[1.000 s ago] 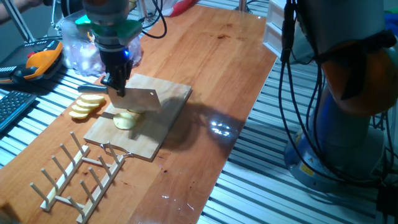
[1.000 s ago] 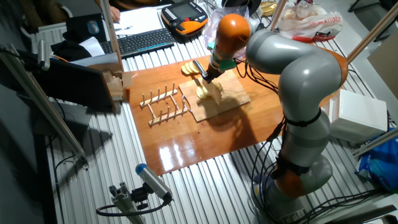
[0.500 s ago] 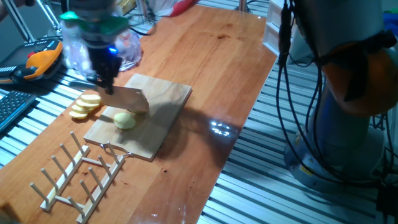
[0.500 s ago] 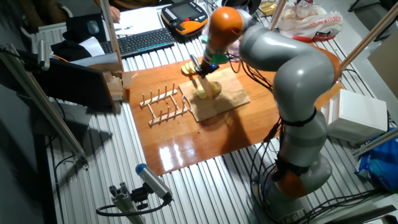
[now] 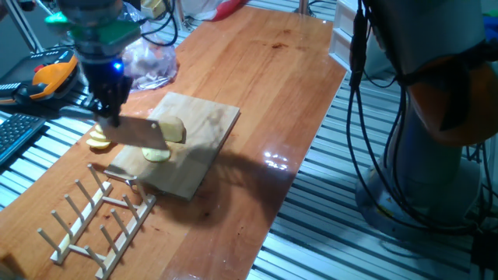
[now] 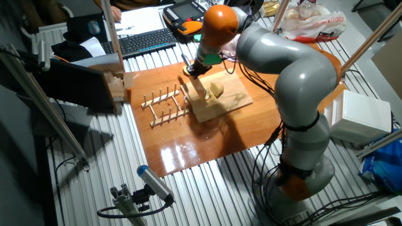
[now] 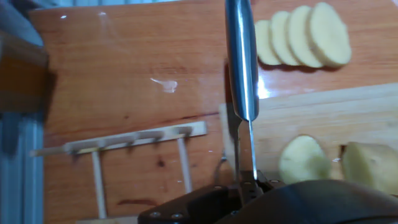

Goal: Chop the potatoes

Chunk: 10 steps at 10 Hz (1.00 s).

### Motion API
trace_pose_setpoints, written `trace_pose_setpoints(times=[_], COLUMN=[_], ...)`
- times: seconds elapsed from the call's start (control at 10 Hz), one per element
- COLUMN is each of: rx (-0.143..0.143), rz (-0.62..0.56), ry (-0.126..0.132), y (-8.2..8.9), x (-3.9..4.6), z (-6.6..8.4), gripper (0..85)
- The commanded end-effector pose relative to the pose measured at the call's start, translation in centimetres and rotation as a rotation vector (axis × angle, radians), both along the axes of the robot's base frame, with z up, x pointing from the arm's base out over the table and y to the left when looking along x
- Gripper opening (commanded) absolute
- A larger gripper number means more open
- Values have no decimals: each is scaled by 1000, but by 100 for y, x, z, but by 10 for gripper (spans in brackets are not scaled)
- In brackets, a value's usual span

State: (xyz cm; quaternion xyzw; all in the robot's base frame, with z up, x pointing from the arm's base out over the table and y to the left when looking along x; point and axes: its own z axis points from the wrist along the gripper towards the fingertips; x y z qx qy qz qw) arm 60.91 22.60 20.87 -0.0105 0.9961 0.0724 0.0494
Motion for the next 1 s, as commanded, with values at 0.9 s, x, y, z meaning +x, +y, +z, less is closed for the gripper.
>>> trace_pose_setpoints(times=[0.9], rx=[-4], rz=[4], ry=[-19], y=[457], x=[-36], z=[-93], gripper=[0])
